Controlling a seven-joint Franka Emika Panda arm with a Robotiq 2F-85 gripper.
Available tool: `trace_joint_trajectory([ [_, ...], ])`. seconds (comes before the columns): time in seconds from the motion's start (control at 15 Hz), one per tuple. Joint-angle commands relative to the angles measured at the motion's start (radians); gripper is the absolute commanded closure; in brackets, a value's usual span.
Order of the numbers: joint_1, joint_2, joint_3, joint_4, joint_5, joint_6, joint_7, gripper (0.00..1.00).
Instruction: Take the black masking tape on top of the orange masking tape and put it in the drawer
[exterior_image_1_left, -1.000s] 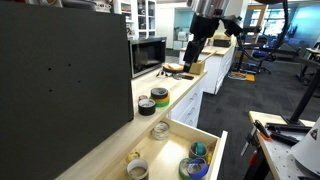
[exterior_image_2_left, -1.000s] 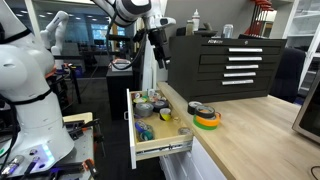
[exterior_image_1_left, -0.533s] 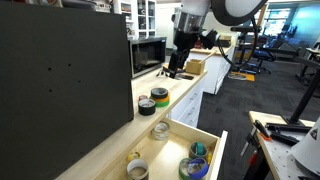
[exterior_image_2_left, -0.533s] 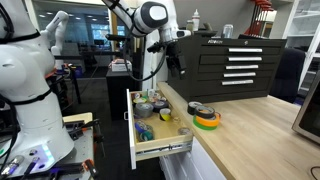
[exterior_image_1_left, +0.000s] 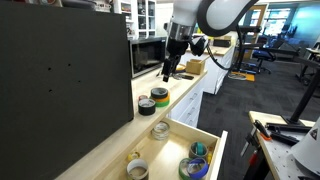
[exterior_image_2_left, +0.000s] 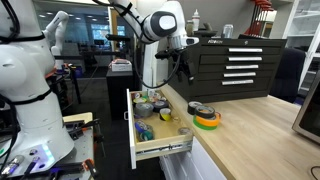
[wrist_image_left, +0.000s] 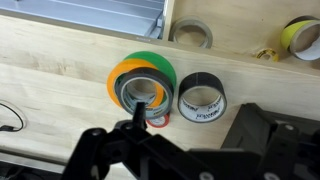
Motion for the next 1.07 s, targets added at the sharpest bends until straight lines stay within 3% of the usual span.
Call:
trace_joint_trajectory([
  [0.0,0.024,0.000,-0.023,0.002,0.002,-0.002,-0.003,0.00],
  [1.0,0.021,0.166,-0.065,0.080,0.016,0.095,-0.067,0.00],
])
